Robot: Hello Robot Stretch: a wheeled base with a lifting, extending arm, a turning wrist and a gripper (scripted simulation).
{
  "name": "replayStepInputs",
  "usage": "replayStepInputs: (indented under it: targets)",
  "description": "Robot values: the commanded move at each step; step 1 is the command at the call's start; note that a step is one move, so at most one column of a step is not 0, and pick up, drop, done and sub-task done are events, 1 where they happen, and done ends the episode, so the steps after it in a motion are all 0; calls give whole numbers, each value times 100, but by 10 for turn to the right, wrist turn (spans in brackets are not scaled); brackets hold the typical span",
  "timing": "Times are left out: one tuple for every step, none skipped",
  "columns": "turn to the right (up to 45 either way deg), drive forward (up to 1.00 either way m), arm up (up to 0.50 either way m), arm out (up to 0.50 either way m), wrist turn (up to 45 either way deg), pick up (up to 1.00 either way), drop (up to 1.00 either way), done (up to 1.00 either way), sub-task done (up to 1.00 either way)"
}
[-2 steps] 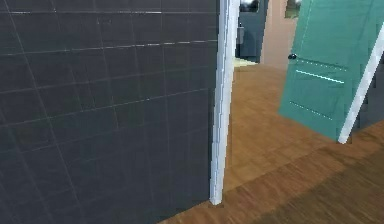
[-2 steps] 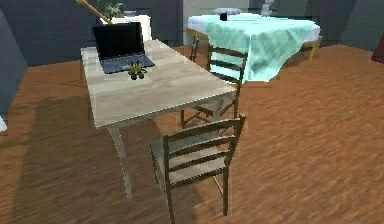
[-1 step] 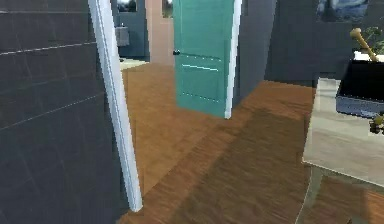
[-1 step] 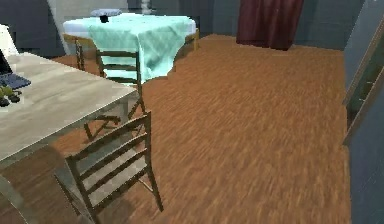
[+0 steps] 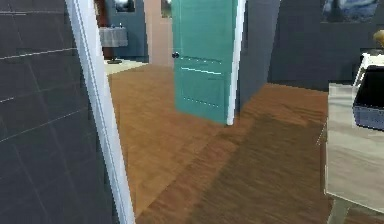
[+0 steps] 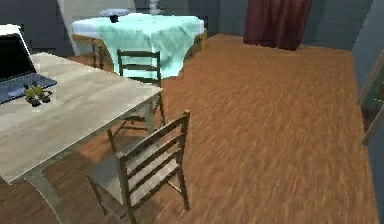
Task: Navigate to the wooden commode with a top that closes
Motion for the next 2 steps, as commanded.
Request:
replayStepInputs:
  targets:
    - [30,0,0,0,0,0,0,0,0]
    - [0,100,0,0,0,0,0,0,0]
